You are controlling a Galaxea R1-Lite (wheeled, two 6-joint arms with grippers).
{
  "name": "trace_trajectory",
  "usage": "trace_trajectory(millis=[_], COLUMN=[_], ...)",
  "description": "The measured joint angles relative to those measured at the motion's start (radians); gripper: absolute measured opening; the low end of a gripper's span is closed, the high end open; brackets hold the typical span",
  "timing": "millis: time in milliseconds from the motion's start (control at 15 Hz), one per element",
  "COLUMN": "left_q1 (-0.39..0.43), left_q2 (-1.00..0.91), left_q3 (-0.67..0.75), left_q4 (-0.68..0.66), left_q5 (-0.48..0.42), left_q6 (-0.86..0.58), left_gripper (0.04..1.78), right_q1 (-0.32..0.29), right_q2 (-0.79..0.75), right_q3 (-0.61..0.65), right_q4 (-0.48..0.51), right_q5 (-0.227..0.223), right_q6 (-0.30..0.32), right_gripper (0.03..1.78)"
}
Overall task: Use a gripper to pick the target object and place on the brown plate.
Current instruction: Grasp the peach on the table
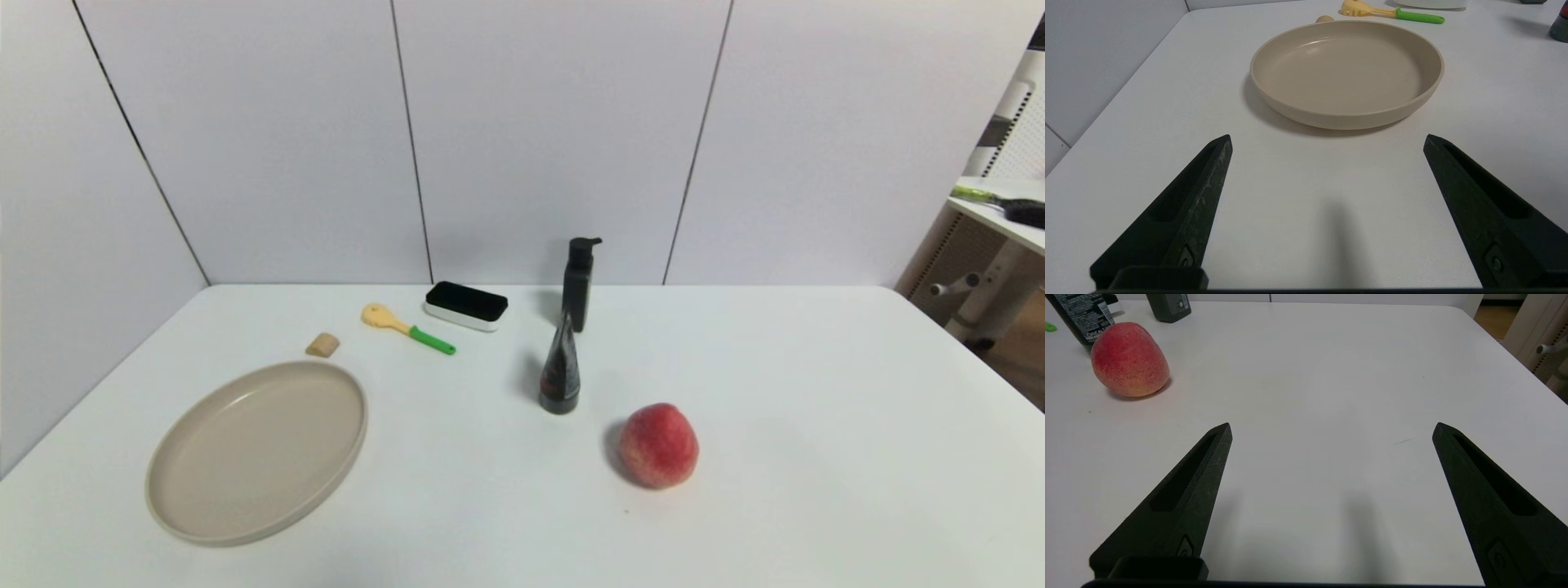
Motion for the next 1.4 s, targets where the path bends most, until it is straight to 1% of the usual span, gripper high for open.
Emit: trace_trajectory(millis=[200,600,800,1133,1267,1400], left_q1=[0.0,0.0,0.0,0.0,0.0,0.0], left_q2=[0.0,0.0,0.0,0.002,0.023,0.086], left_q3=[0.0,0.0,0.0,0.0,-0.004,-0.037], left_q4=[0.0,0.0,0.003,0.002,-0.005,-0.038], left_q5=[0.0,0.0,0.023,0.026,0.027,0.026], left_q6=[0.0,0.0,-0.04,-0.048,-0.037,-0.013], left_gripper=[1.69,1.69,1.69,1.69,1.69,1.69], right_q1=[0.0,0.0,0.0,0.0,0.0,0.0], right_q2=[0.0,0.0,0.0,0.0,0.0,0.0], right_q3=[0.0,0.0,0.0,0.0,0.0,0.0], right_q4=[-0.001,-0.001,-0.001,-0.001,-0.001,-0.001], right_q5=[-0.001,-0.002,-0.002,-0.002,-0.001,-0.002], right_q6=[0.014,0.014,0.015,0.015,0.015,0.014], right_gripper=[1.69,1.69,1.69,1.69,1.69,1.69])
